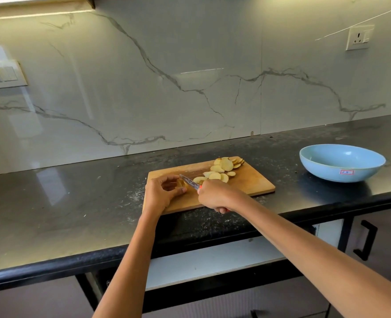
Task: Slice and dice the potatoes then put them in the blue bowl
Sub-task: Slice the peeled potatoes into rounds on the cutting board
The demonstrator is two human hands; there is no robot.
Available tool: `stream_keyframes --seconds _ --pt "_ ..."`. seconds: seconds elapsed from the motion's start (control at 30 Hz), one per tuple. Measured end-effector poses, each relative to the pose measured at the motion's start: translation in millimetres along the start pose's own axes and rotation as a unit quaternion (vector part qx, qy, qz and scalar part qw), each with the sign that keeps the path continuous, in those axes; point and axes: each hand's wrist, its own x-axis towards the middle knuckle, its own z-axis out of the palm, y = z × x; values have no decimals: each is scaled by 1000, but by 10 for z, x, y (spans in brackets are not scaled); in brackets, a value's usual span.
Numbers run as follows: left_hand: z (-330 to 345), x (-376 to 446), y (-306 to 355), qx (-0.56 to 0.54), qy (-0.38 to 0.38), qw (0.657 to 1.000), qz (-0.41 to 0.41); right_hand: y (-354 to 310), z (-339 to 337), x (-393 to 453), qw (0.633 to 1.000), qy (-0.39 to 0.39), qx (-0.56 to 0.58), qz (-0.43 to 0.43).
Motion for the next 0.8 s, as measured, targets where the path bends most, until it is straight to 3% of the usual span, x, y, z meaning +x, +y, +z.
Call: stream_keyframes --seconds 0.27,0.53,0.8 --pt "3 5 -10 6 5 1000 -1 12 29 55 999 -7 39 20" --pt "-4 20 -10 9 -7 1000 -3 -124 -47 256 985 -72 149 36" --pt "20 14 -8 13 -2 1000 9 -35 -42 213 985 -102 125 52"
